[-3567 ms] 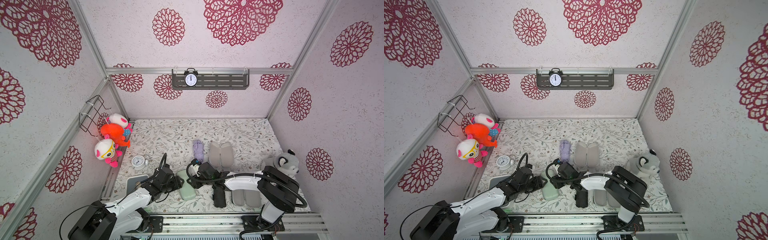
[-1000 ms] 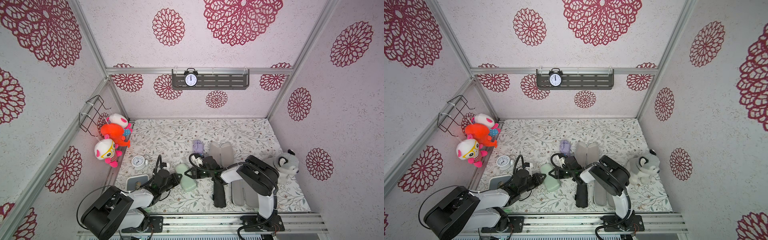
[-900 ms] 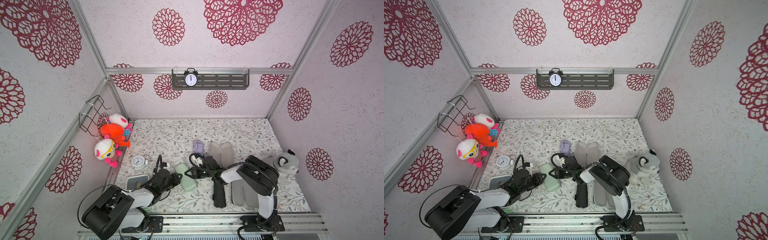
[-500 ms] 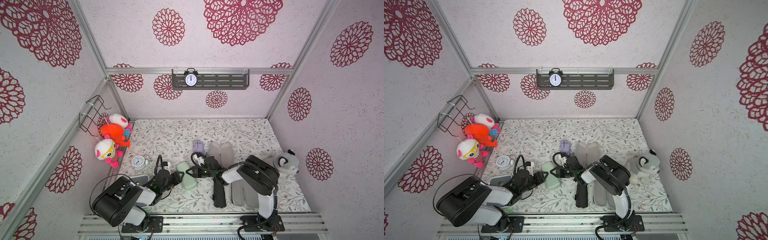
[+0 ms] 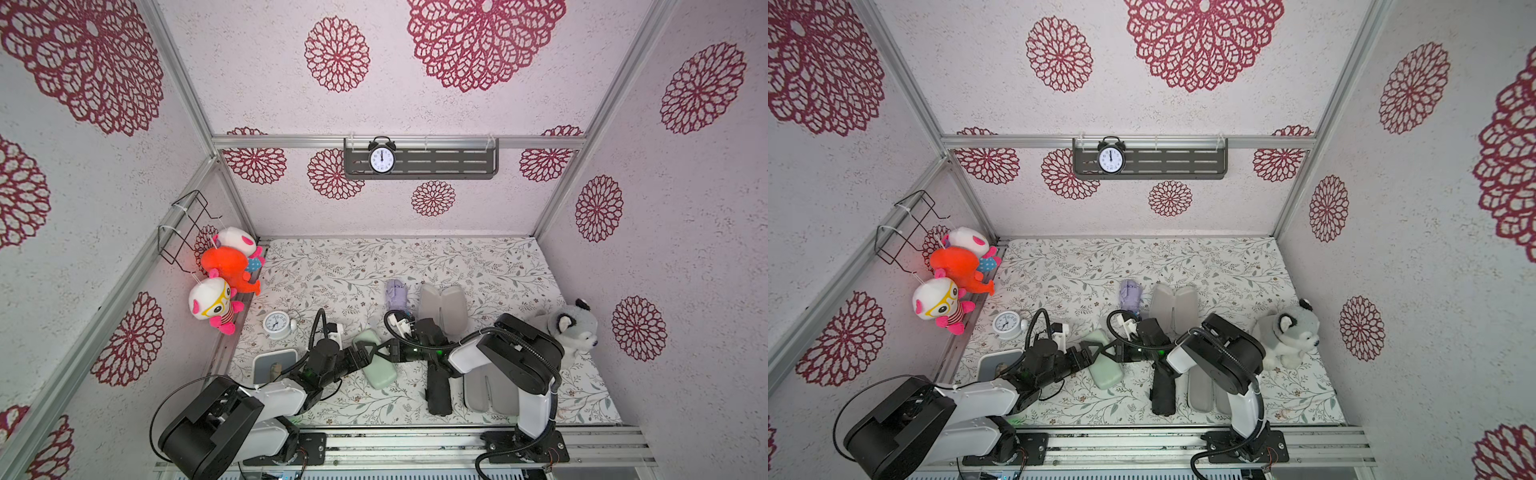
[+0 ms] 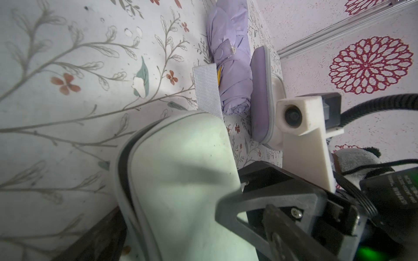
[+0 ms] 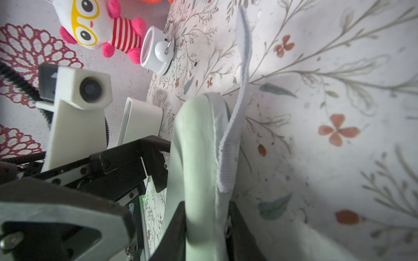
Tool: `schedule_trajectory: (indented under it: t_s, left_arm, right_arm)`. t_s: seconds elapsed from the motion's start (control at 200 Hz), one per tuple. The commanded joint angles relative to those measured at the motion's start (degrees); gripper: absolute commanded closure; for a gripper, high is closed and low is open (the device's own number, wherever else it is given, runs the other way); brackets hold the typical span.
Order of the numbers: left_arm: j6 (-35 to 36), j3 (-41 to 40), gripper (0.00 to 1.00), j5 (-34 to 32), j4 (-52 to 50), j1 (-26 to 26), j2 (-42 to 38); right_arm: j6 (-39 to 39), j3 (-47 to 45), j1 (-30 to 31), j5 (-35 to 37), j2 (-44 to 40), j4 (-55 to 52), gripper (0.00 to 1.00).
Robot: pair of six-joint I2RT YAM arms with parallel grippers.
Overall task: Put umbrellas into zippered umbrella sleeves
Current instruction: Pick up the umbrella sleeve at the center of the board.
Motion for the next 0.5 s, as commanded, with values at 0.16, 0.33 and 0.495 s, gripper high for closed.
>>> schedule_trajectory:
  t_s: [0.16,0.33,0.495]
  left_arm:
    - [-4.0,-6.6,0.02,0.6,-3.3,-1.1,6.3]
    - [-5.6,-7.6,0.01,-2.6,-2.8,-3.6,-0.8]
    - [-5.8,-7.2,0.14,-5.8,-11.5,-5.2,-13.3]
  right_arm:
    - [4.2,-2.9,1.0,-6.9,-1.4,19.2,1.0]
    - [4.6,-1.6,1.6,-5.8,-1.2,20.3,1.0]
    - [4.5,0.1,2.4,-3.9,1.2,19.0,1.0]
